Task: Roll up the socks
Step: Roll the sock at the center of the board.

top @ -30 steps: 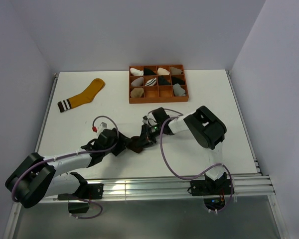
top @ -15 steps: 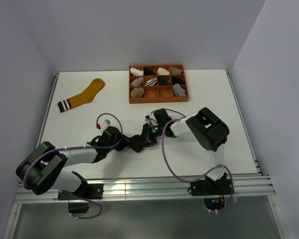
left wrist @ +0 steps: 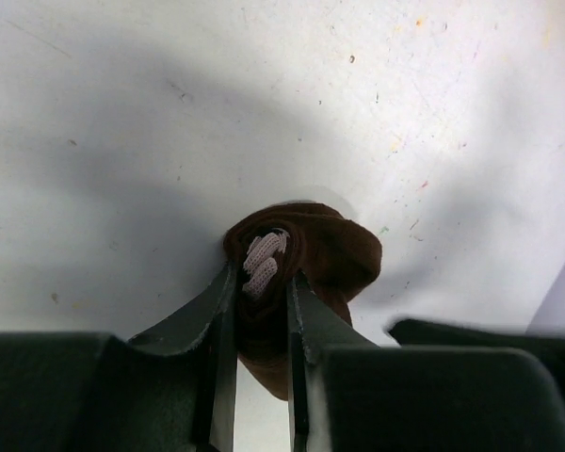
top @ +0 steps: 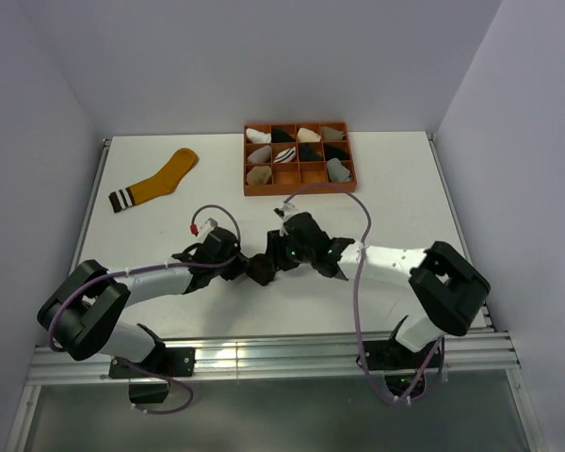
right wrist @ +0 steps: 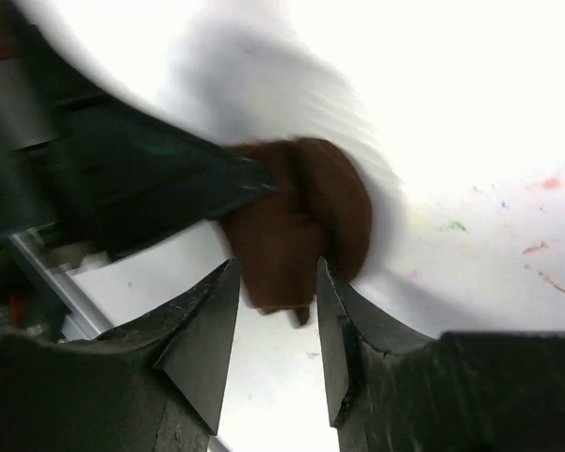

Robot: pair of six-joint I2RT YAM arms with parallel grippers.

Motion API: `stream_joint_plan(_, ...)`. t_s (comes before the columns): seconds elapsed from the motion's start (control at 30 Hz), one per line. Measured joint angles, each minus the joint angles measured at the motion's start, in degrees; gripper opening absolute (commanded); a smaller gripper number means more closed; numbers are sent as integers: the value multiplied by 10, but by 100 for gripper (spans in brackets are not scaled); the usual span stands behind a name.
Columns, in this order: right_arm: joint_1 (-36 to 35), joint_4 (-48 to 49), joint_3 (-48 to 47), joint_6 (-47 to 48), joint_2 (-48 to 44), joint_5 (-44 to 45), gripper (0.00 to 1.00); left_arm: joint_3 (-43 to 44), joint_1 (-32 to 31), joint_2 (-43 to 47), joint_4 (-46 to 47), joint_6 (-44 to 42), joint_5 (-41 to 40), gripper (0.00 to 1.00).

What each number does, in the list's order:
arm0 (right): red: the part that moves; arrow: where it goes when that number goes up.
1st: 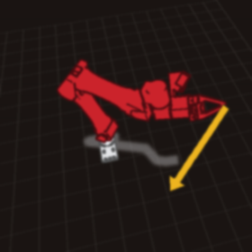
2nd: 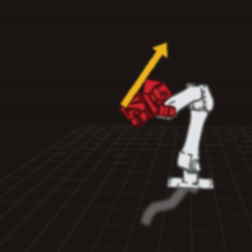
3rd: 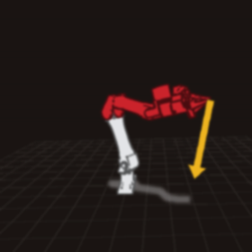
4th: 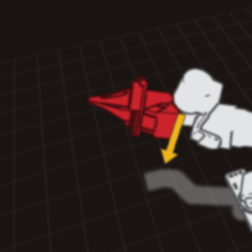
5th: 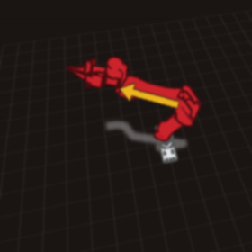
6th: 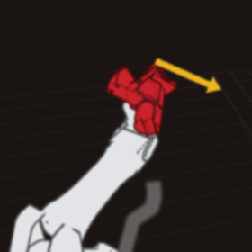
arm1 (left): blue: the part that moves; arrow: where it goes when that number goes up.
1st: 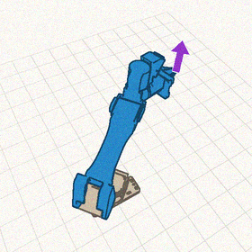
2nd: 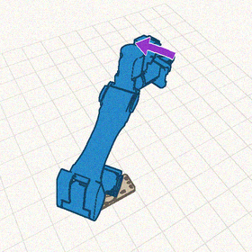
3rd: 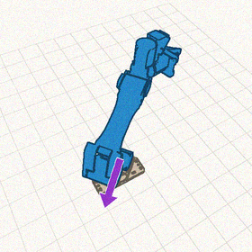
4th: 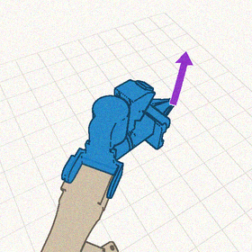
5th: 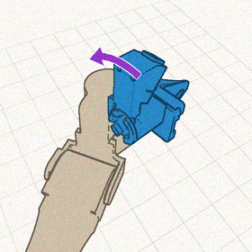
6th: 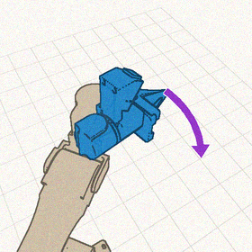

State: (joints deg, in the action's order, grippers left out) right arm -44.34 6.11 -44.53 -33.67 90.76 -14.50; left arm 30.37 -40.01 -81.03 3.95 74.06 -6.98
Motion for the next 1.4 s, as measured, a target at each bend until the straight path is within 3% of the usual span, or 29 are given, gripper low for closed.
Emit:
stream_joint_plan(0.17, -125, 3, 0, 96, -64, 168, 48, 30, -2, -13, -39, -13, 0, 0)
stream_joint_plan(0.37, -201, 7, 0, 171, -33, 287, 50, 48, -2, -20, -66, -19, 1, 0)
stream_joint_plan(1.1, -232, 7, -32, 216, 78, 399, 55, 69, 0, -35, -83, -42, 11, 0)
stream_joint_plan(1.23, -233, -2, -59, 219, 108, 425, 40, 70, 11, -40, -78, -44, 19, 0)
stream_joint_plan(1.27, -233, -7, -67, 217, 115, 431, 28, 70, 14, -41, -77, -45, 21, 0)
stream_joint_plan(1.33, -233, -12, -77, 215, 124, 437, 17, 71, 21, -41, -75, -45, 21, 0)
stream_joint_plan(1.37, -232, -14, -80, 214, 125, 438, 5, 71, 23, -41, -75, -46, 21, 3)
stream_joint_plan(1.4, -231, -16, -80, 214, 125, 437, 0, 71, 23, -41, -75, -48, 20, 7)
